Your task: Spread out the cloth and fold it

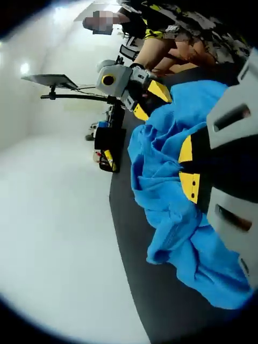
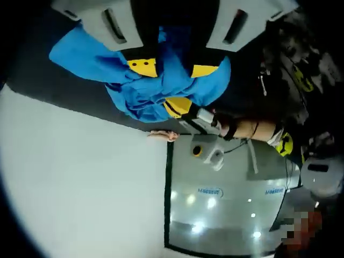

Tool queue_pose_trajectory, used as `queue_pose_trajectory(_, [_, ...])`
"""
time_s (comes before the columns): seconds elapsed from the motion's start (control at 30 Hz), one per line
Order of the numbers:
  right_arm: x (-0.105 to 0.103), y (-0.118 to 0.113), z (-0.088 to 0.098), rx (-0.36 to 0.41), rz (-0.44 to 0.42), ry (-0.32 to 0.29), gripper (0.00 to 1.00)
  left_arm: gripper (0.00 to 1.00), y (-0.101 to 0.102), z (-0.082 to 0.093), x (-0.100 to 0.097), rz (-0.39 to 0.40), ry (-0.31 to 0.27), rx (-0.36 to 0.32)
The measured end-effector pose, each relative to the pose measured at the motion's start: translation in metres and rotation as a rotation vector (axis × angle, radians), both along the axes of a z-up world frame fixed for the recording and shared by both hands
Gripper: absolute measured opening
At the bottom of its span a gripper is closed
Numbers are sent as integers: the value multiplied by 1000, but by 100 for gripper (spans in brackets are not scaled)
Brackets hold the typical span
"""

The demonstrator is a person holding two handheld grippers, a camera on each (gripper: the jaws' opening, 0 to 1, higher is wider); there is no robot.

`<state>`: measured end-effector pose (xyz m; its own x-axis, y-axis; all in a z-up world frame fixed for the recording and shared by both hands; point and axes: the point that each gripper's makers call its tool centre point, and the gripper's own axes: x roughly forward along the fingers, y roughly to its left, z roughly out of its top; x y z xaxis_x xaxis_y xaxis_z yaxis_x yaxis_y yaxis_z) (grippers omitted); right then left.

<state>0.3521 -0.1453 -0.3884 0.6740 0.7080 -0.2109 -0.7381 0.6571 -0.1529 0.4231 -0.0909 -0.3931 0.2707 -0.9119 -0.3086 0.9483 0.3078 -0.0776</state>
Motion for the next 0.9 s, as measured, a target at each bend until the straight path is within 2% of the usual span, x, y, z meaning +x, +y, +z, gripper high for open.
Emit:
queue_pose_trajectory(0.07, [-8, 2, 4, 9, 13, -4, 4, 1, 7, 13, -2, -4, 29, -56])
queue_pose_trajectory(0.13, [-15, -4, 17, 35, 23, -19, 4, 1, 19, 35, -6, -12, -4, -127])
queue_pose_trajectory(0.17, [-19, -6, 29, 70, 36, -45, 4, 1, 26, 41, -7, -11, -4, -132])
queue_pose_trajectory(0.23, [-18, -15, 54, 150, 20, -85, 4, 1, 42, 66, -6, 6, -38, -169])
queue_pose_trajectory(0.33, [-12, -27, 85, 229, -12, -167, 3, 1, 56, 100, -7, 9, -19, -253])
queue_pose_trajectory(0.4, [-9, -34, 113, 300, -40, -232, 0, 1, 64, 117, -9, 18, -28, -283])
queue_pose_trajectory(0.43, [-10, -35, 125, 331, -39, -246, 0, 1, 66, 124, -11, 7, -12, -305])
queue_pose_trajectory(0.47, [-13, -34, 133, 327, -32, -275, 0, 1, 68, 131, -16, -6, 11, -333])
queue_pose_trajectory(0.5, [-16, -33, 136, 319, -28, -276, 0, 1, 71, 135, -20, -24, 1, -338])
queue_pose_trajectory(0.53, [-18, -31, 137, 310, -21, -279, 0, 1, 74, 141, -25, -33, 15, -360])
queue_pose_trajectory(0.6, [-22, -25, 124, 237, 2, -279, 3, 1, 81, 156, -39, -87, 34, -425])
queue_pose_trajectory(0.63, [-21, -23, 106, 197, 6, -242, 8, 1, 85, 162, -47, -120, 32, -448])
queue_pose_trajectory(0.67, [-21, -20, 94, 183, 20, -213, 18, 1, 89, 170, -57, -164, 14, -474])
queue_pose_trajectory(0.7, [-20, -19, 82, 170, 19, -185, 26, 1, 91, 174, -59, -161, 31, -490])
queue_pose_trajectory(0.73, [-14, -14, 71, 168, 7, -193, 33, 1, 93, 178, -61, -157, 41, -501])
queue_pose_trajectory(0.77, [-6, -11, 57, 103, -10, -210, 39, 1, 92, 184, -64, -167, 52, -524])
queue_pose_trajectory(0.8, [0, -9, 47, 42, -23, -225, 39, 1, 90, 191, -71, -196, 74, -545])
queue_pose_trajectory(0.83, [16, -15, 36, -55, -92, -247, 36, 1, 89, 194, -75, -211, 71, -549])
queue_pose_trajectory(0.87, [31, -20, 26, -108, -142, -240, 34, 1, 86, 202, -81, -225, 44, -556])
queue_pose_trajectory(0.9, [36, -20, 22, -92, -152, -221, 32, 1, 85, 204, -83, -231, 19, -543])
